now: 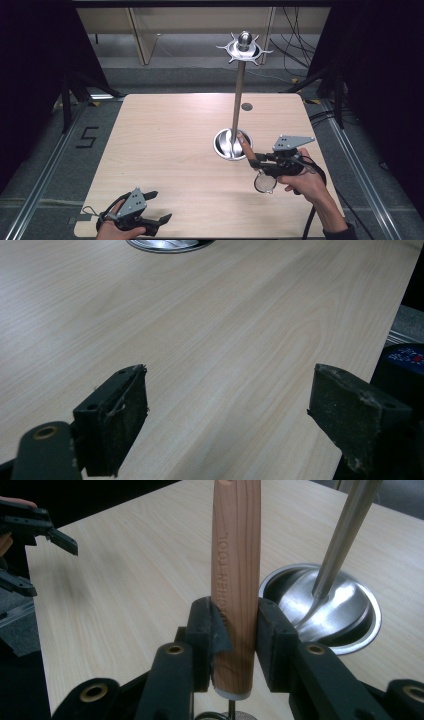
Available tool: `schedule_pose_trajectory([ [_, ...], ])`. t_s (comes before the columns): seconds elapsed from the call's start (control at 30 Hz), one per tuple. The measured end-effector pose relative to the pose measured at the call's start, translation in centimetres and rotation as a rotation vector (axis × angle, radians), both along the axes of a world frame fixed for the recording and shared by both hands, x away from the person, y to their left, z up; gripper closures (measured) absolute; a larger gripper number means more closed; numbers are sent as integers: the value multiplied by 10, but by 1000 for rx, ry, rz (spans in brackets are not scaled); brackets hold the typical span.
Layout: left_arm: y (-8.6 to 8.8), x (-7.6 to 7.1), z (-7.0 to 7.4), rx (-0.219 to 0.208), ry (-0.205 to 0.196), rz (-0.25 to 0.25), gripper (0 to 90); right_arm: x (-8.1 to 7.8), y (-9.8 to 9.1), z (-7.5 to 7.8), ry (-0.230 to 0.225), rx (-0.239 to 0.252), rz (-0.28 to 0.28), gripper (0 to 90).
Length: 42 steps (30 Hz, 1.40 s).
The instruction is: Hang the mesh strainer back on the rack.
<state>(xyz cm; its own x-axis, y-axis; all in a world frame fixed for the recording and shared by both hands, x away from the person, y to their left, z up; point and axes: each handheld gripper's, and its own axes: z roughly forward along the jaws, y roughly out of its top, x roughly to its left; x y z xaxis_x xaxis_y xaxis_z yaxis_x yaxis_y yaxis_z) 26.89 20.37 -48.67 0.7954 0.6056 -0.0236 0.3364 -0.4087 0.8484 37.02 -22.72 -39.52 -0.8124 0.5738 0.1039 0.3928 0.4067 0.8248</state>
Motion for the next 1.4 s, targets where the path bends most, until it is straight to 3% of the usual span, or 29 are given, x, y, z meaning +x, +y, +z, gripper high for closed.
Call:
schedule_pose_trajectory([
  [0.07,0,0,0,0,-6,3,152,0,-1,2,10,2,-4,714],
  [0.13,1,1,1,24,-7,-8,153,3,-1,6,-19,6,1,714],
  [0.23,0,0,0,6,9,8,152,5,2,15,-13,32,-15,714],
  [0.37,0,0,0,-1,8,7,153,9,4,23,-44,44,-8,715],
  [0.4,0,0,0,6,10,7,153,11,6,27,-73,60,-12,715],
  [0.5,0,0,0,9,10,9,153,11,7,33,-70,79,-12,714],
  [0.67,0,1,0,9,10,8,153,15,10,45,-109,106,-8,715],
  [0.73,1,2,1,22,-9,-9,153,16,10,48,-106,99,1,715],
  [0.9,1,2,1,25,-4,-12,153,17,12,55,-102,125,-7,714],
  [0.97,0,2,1,20,0,-11,153,20,11,59,-147,133,-6,714],
  [1.2,0,0,0,9,9,8,153,23,9,79,-160,168,-21,714],
  [1.27,0,0,0,7,9,8,153,23,8,84,-140,179,-29,715],
  [1.3,0,0,0,4,2,11,153,25,6,89,-170,181,-23,714],
  [1.4,0,0,0,9,14,9,153,26,5,93,-177,189,-29,714],
])
